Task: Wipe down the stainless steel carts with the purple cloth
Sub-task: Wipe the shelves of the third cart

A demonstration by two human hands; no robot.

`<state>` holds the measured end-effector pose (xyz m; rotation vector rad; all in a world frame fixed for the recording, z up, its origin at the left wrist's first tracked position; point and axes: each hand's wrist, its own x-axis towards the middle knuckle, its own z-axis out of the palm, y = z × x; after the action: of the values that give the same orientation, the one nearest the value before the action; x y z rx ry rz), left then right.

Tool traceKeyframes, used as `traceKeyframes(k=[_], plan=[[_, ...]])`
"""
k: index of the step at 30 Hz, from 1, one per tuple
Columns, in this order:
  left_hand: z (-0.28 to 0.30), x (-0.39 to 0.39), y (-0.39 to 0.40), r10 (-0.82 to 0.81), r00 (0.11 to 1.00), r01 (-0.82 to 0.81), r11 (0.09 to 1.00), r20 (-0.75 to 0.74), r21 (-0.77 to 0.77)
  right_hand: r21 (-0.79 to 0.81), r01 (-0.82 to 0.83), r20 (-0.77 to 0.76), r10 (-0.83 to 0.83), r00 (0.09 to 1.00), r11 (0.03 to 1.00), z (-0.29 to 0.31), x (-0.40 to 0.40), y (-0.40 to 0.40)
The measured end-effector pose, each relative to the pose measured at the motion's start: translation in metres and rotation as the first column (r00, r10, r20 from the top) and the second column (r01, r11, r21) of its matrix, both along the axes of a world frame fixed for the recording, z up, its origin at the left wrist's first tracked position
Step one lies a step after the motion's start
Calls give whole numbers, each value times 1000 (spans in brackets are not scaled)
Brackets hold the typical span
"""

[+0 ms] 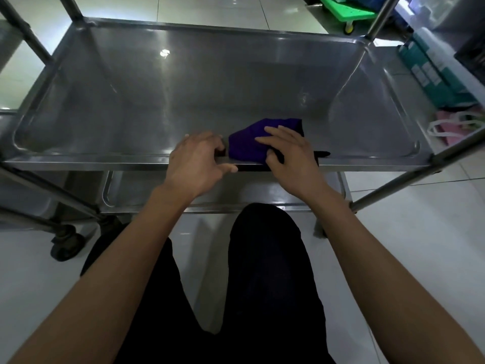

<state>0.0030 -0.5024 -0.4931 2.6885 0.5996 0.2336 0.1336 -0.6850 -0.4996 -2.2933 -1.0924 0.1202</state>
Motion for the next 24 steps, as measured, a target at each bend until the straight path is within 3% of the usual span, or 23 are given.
traceKeyframes(k=[4,8,16,20,24], plan=[[4,2,-2,-13,1000,13,998,-8,59,-77,-27,30,29,999,997,2,2,-4],[13,9,-8,-34,994,51,984,-105,169,-112,-11,25,14,1000,994,9,13,-16],[23,72,-86,-161,987,158,977,14,142,-113,206,72,-199,977,972,11,58,-86],[20,109,-131,-257,966,259,956,-35,140,-136,323,84,-314,946,937,9,86,-122],[9,120,-146,-228,969,242,955,-98,170,-86,421,63,-417,907,903,11,112,-156]])
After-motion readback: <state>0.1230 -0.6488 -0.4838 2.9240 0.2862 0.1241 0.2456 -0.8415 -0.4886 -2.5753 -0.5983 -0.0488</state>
